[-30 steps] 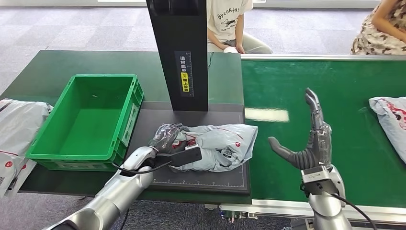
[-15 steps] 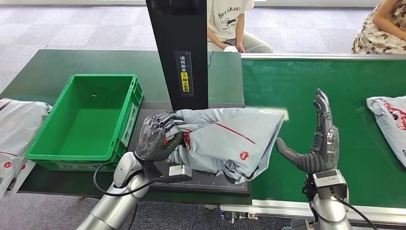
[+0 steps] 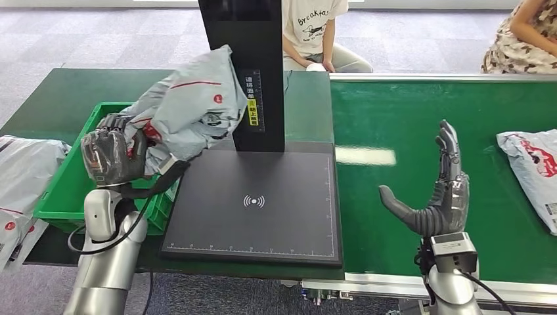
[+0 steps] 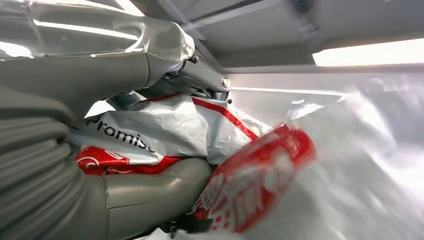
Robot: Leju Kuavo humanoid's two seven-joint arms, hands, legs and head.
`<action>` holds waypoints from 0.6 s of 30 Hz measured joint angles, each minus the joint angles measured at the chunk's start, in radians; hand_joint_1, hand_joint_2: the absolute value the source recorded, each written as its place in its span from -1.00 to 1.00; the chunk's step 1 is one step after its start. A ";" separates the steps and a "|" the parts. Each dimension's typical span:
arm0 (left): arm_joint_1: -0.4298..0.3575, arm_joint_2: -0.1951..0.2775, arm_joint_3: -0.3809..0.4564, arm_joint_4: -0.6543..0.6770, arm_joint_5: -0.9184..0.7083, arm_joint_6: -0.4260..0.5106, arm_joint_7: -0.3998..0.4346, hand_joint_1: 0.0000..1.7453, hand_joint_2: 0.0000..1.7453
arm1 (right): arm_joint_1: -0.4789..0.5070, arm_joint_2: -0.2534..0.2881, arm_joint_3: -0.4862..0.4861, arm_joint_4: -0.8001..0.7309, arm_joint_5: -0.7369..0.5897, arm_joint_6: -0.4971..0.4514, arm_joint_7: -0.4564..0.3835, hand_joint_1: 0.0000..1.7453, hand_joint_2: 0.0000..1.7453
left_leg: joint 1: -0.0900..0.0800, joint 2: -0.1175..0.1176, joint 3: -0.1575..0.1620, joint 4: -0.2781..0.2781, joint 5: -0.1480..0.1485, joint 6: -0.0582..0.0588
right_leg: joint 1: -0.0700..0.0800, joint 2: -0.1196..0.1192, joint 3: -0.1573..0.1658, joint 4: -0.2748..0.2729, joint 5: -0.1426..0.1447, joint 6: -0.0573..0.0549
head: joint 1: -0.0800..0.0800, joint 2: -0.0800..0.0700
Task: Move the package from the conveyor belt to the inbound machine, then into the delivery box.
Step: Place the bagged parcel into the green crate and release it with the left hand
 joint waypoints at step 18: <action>-0.025 0.158 0.051 0.273 0.018 -0.218 0.193 -0.86 1.00 | -0.047 0.012 -0.010 0.029 0.016 0.034 -0.005 -1.00 1.00 | -0.001 0.000 -0.001 0.000 0.000 0.000 | 0.000 0.000 0.000 -0.001 0.000 0.000 | 0.000 0.000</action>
